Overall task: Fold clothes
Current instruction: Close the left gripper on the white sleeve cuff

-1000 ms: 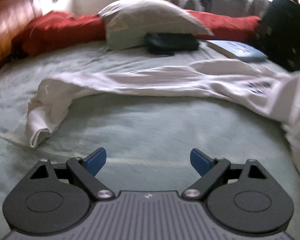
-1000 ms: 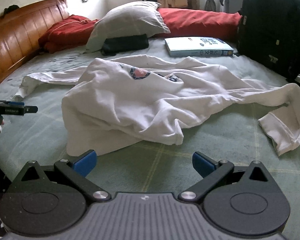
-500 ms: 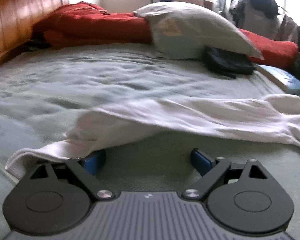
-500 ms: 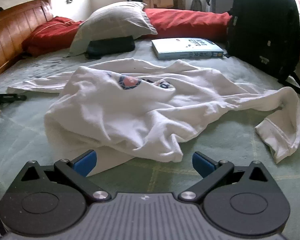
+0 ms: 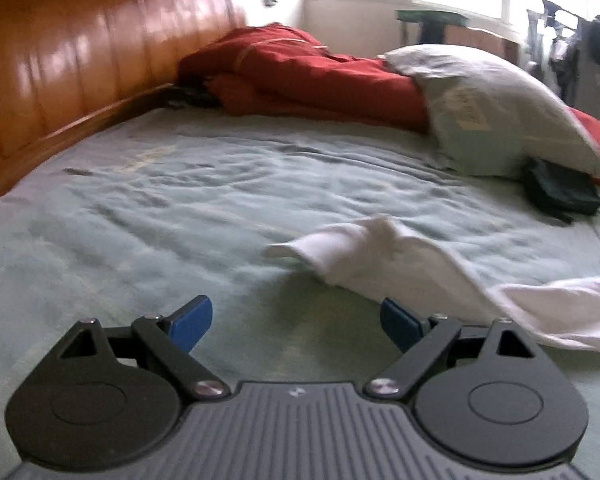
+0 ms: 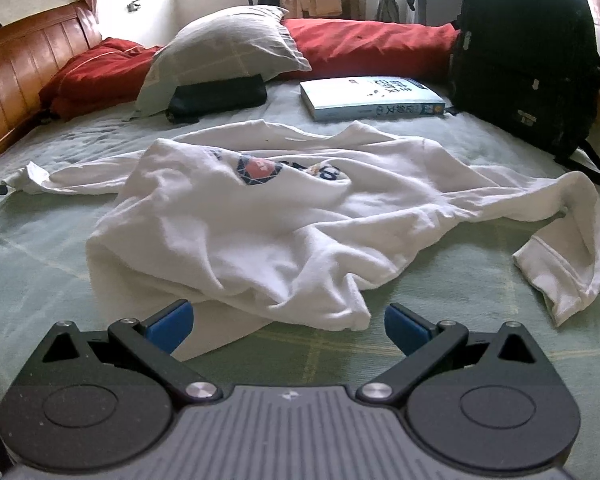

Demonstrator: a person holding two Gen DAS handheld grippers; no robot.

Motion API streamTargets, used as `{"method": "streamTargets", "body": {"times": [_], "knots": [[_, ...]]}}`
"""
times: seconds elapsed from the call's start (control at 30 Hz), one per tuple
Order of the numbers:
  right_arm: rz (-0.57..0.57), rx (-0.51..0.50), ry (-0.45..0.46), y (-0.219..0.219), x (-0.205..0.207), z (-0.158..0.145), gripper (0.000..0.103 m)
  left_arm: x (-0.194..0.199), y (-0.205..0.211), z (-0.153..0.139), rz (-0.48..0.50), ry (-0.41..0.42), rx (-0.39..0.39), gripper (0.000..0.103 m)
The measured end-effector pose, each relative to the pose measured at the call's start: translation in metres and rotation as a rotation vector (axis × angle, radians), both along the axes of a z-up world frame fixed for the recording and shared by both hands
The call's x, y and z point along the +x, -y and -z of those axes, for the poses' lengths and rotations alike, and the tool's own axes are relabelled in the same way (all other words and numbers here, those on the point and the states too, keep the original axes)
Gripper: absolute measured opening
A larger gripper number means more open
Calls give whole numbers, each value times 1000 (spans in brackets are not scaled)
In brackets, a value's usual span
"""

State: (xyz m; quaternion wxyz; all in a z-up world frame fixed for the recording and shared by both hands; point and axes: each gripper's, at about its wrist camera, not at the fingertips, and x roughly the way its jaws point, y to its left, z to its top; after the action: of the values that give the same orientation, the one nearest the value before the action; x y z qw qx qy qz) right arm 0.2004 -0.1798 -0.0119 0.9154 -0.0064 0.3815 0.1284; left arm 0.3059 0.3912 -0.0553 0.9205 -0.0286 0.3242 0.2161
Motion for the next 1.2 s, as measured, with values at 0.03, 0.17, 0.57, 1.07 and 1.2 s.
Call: {"method": "streamTargets", "body": {"times": [0.03,0.17,0.57,1.07,1.2], "knots": [[-2,-1,3,-1,-1,-1,103,8,6,0,12,-9,15,91],[4,-14,16,-4,-4,-5,103,38,28,-1,58,-47,73,91],[65,-16,11,8,-9,-2,103,47,56,-2,140,-136,151,89],[-14,33,35,-8,-27,-13,103,-65,13,-9,103,-108,-91,91],[-5,29,33,-8,-28,-14,103,-74,-3,-3,87,-46,-200,86]]}}
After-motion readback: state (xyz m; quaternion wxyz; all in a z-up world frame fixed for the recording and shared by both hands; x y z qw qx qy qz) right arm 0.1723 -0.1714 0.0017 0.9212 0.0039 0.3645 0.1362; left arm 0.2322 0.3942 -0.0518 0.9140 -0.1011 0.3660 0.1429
